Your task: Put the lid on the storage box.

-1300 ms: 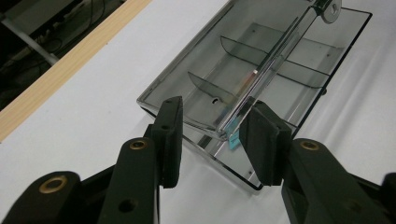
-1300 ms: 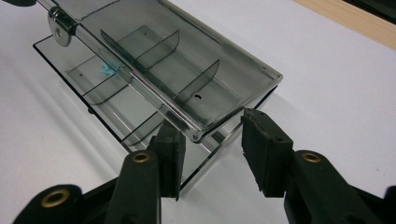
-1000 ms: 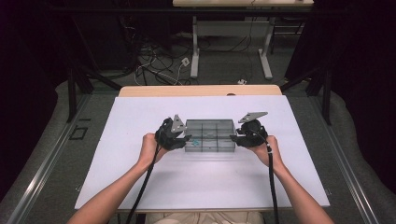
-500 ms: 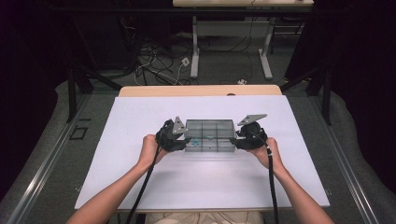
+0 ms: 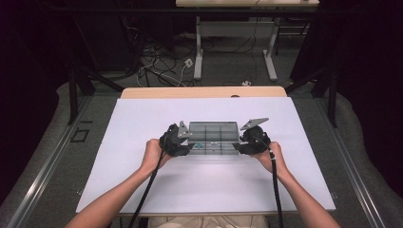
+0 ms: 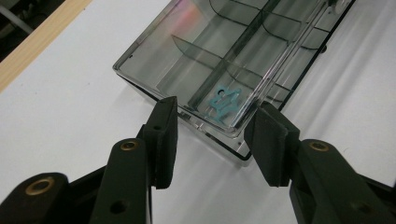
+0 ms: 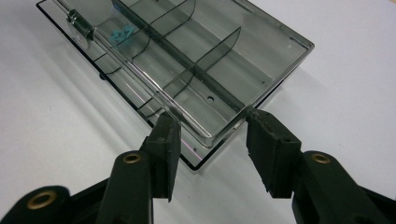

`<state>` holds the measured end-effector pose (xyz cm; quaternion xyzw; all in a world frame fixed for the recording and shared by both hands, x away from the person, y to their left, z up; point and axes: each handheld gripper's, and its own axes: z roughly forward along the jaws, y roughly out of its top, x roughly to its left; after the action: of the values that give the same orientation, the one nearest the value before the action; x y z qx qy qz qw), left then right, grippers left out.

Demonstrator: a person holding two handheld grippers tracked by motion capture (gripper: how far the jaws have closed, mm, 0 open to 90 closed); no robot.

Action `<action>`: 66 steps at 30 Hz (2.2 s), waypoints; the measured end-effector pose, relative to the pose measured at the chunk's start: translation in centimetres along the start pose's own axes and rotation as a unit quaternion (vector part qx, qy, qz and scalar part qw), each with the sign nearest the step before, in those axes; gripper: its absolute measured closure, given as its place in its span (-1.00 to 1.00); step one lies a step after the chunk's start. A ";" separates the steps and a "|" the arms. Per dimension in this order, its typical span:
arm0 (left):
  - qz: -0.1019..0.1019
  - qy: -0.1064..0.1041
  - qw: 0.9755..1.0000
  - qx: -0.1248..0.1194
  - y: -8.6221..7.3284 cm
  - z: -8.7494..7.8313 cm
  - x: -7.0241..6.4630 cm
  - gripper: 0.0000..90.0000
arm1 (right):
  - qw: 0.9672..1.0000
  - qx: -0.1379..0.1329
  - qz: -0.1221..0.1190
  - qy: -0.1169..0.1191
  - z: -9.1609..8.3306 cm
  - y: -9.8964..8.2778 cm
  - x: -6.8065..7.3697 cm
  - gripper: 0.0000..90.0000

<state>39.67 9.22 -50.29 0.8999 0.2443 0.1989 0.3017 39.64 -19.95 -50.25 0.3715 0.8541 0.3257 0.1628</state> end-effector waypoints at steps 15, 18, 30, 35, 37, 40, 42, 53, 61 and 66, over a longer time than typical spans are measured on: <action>-0.005 0.003 1.000 0.007 -0.3 0.4 -0.3 0.20 | 1.000 0.010 0.003 0.001 0.3 -0.4 0.1 0.17; -0.007 0.002 1.000 0.008 -0.3 0.4 -0.3 0.20 | 1.000 0.017 0.007 0.002 0.3 -0.5 0.0 0.17; -0.016 -0.001 1.000 0.008 -0.4 0.4 -0.2 0.20 | 1.000 0.010 0.002 0.006 -0.1 -0.5 0.2 0.17; -0.018 -0.007 1.000 0.010 -0.4 0.3 -0.2 0.20 | 1.000 0.004 0.009 0.008 -0.2 -0.4 0.3 0.20; -0.028 -0.019 0.999 0.012 -0.3 0.2 -0.2 0.10 | 1.000 0.007 0.004 0.009 -0.2 -0.5 0.2 0.20; -0.034 -0.024 0.999 0.010 -0.3 -0.1 -0.4 -0.16 | 1.000 0.014 0.003 0.010 0.0 -0.6 0.3 0.17; -0.036 -0.025 0.999 0.009 -0.4 -0.3 -0.4 -0.31 | 1.000 0.025 0.005 0.007 -0.1 -0.8 0.4 0.04; -0.056 -0.027 0.998 0.007 -1.7 -2.6 -0.2 -0.66 | 0.999 0.015 0.023 0.020 -1.8 -2.0 0.4 -0.45; -0.070 -0.017 0.997 0.003 -3.7 -4.7 -0.2 -0.82 | 0.999 0.006 0.029 0.035 -4.0 -3.3 1.1 -0.65; -0.075 -0.017 0.997 0.004 -5.0 -5.8 -0.4 -0.89 | 0.999 -0.003 0.032 0.035 -4.9 -4.0 1.6 -0.73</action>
<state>34.79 15.12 -49.30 0.8834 0.3066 0.1599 0.3162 33.91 -23.00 -49.44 0.3867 0.8458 0.3462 0.1233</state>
